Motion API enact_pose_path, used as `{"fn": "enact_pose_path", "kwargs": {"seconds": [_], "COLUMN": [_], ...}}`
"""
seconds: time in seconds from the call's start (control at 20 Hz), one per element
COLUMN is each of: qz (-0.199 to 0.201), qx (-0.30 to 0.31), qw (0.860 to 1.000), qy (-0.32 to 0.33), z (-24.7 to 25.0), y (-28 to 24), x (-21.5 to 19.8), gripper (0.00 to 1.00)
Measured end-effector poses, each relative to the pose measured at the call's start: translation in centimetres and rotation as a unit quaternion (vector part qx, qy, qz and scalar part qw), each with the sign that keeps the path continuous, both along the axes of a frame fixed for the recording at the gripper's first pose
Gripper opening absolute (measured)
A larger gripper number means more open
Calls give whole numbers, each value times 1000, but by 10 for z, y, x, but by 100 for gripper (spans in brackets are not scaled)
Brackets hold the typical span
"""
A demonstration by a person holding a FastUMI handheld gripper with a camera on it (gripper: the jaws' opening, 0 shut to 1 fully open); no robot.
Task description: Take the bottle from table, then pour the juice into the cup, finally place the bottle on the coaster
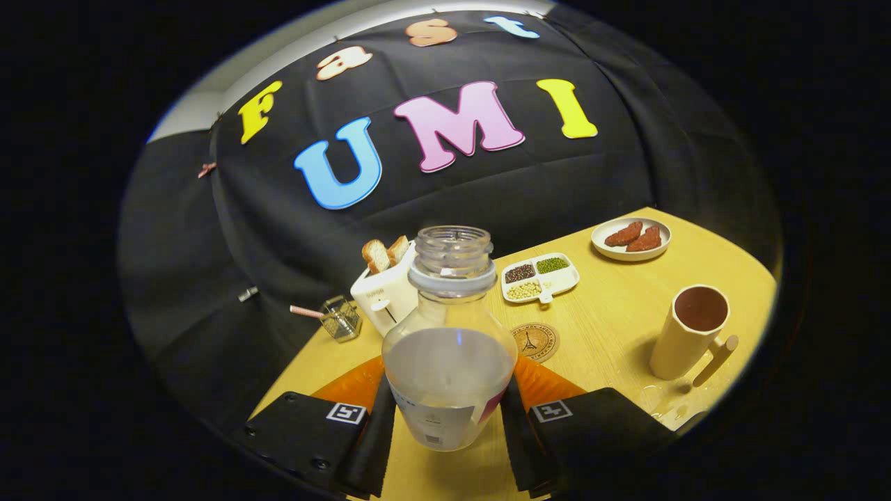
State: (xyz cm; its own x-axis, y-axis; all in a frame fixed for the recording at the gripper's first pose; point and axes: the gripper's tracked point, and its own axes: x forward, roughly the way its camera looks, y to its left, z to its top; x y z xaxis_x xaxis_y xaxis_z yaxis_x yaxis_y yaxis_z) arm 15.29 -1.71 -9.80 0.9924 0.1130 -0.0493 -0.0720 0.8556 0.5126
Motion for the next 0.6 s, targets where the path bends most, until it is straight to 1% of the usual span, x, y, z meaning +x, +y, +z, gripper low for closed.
{"fn": "enact_pose_path", "kwargs": {"seconds": [0.15,0.25,0.35,0.45,0.6], "qz": [-8,-10,-19,-32,-38], "qx": [69,120,170,208,274], "qw": [998,993,985,977,960], "qy": [5,11,17,32,47], "z": [16,22,25,16,9], "y": [-15,-23,-36,-48,-61], "x": [2,0,0,4,10], "gripper": [71,71,71,71,71]}}
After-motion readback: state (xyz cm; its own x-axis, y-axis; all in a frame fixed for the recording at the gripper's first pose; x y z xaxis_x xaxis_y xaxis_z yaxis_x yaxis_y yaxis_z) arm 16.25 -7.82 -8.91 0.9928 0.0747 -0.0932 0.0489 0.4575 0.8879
